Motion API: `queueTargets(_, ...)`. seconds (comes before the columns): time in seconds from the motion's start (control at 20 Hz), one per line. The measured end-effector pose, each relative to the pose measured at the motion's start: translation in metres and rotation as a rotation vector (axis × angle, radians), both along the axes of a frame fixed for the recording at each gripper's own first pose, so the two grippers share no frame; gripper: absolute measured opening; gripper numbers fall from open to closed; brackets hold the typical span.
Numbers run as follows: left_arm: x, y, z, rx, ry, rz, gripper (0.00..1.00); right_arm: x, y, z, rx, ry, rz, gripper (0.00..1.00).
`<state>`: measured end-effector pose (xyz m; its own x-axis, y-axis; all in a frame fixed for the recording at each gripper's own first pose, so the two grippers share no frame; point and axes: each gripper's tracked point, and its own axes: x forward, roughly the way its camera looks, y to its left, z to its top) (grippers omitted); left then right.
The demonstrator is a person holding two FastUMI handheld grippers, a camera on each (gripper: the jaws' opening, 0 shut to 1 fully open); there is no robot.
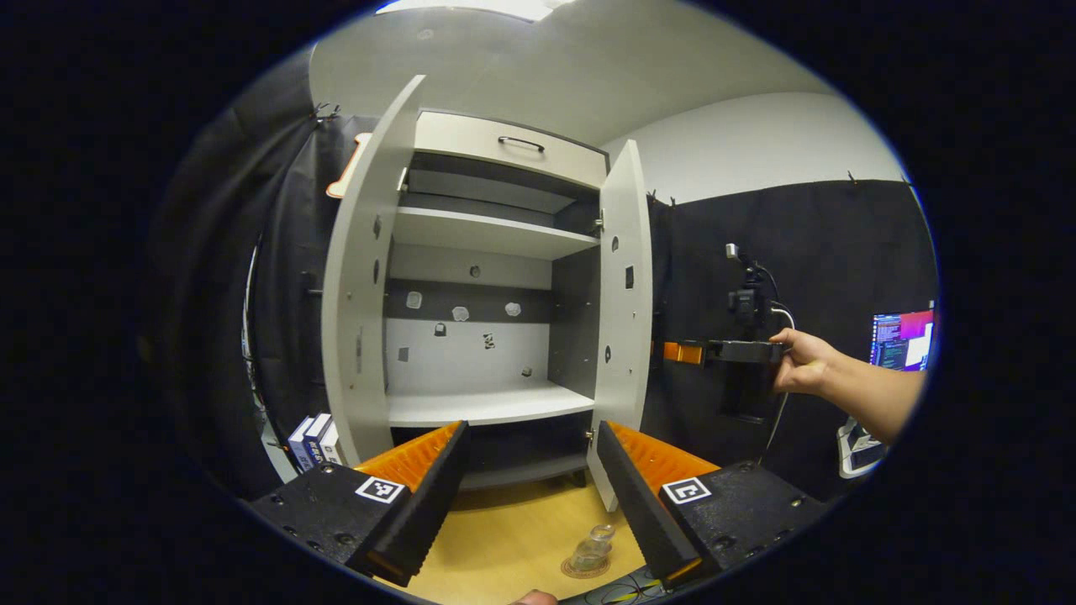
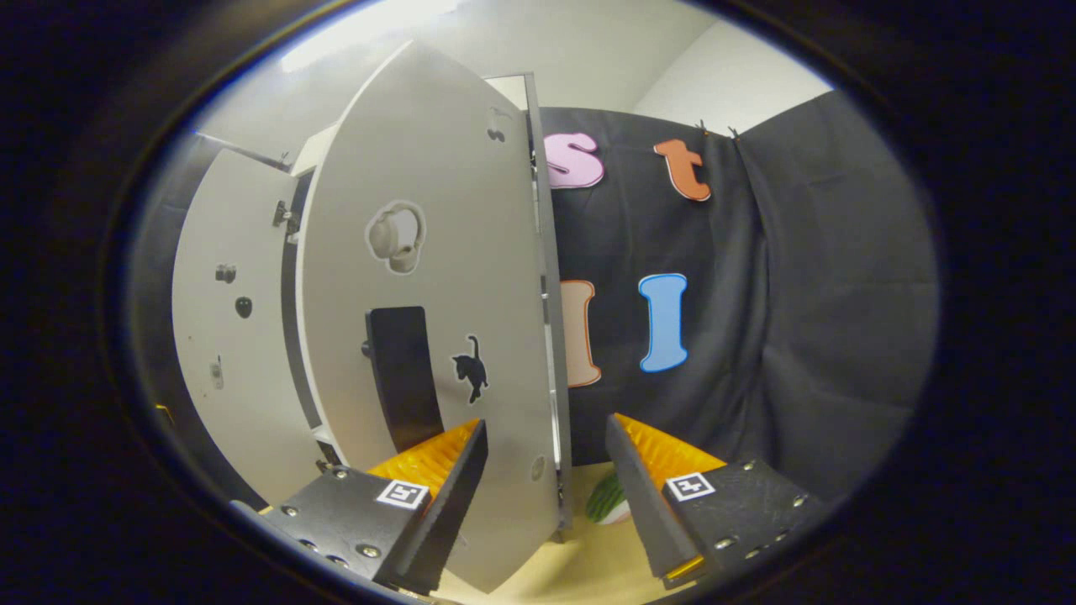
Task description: Grasp the bottle in the cabinet with the left hand and place it on the coaster, then close the right door with the right hand and the left door with the left hand.
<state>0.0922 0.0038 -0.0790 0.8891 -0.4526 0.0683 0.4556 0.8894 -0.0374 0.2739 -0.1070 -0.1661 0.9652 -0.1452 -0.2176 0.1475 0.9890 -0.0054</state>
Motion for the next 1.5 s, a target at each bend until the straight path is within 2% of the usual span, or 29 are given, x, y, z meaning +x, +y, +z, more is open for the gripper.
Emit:
queueTargets(0.05,-0.001,0.008,-0.002,0.001,0.005,0.020,0.96,0.000,0.001,0.000,0.003,-0.003,0.002,0.94)
queueTargets(0.25,-0.002,0.031,-0.002,-0.014,0.022,0.063,0.96,0.002,0.001,-0.001,0.000,-0.007,0.026,0.80)
queueTargets(0.5,-0.002,0.060,-0.005,0.021,0.018,0.129,0.96,0.001,0.002,-0.002,0.007,-0.005,0.005,0.80)
queueTargets(0.6,0.001,0.072,-0.010,0.043,0.025,0.162,0.96,0.003,0.004,-0.002,0.005,-0.007,0.017,0.88)
queueTargets(0.85,0.007,0.092,-0.014,0.039,0.040,0.205,0.96,0.017,0.019,-0.007,0.017,-0.015,0.071,0.88)
queueTargets(1.05,0.029,0.131,-0.020,0.052,0.049,0.283,0.96,0.034,0.053,-0.010,0.049,-0.028,0.156,0.88)
queueTargets(1.15,0.040,0.150,-0.026,0.058,0.069,0.328,0.96,0.035,0.057,-0.009,0.036,-0.034,0.163,0.91)
queueTargets(1.2,0.045,0.162,-0.026,0.058,0.079,0.352,0.92,0.035,0.058,-0.013,0.028,-0.027,0.165,0.90)
queueTargets(1.25,0.048,0.172,-0.026,0.056,0.089,0.371,0.96,0.032,0.059,-0.016,0.020,-0.016,0.170,0.95)
queueTargets(1.3,0.052,0.181,-0.025,0.049,0.094,0.389,1.00,0.031,0.060,-0.019,0.012,-0.007,0.174,0.90)
queueTargets(1.35,0.060,0.189,-0.022,0.037,0.095,0.400,0.96,0.028,0.060,-0.019,0.005,0.000,0.179,0.95)
queueTargets(1.4,0.067,0.196,-0.019,0.023,0.092,0.406,0.92,0.025,0.061,-0.018,0.001,0.004,0.185,0.95)
queueTargets(1.45,0.076,0.201,-0.017,0.010,0.089,0.411,0.96,0.020,0.063,-0.017,-0.002,0.004,0.197,0.95)
queueTargets(1.5,0.083,0.208,-0.015,0.001,0.091,0.421,0.92,0.016,0.063,-0.015,-0.008,0.001,0.203,0.95)
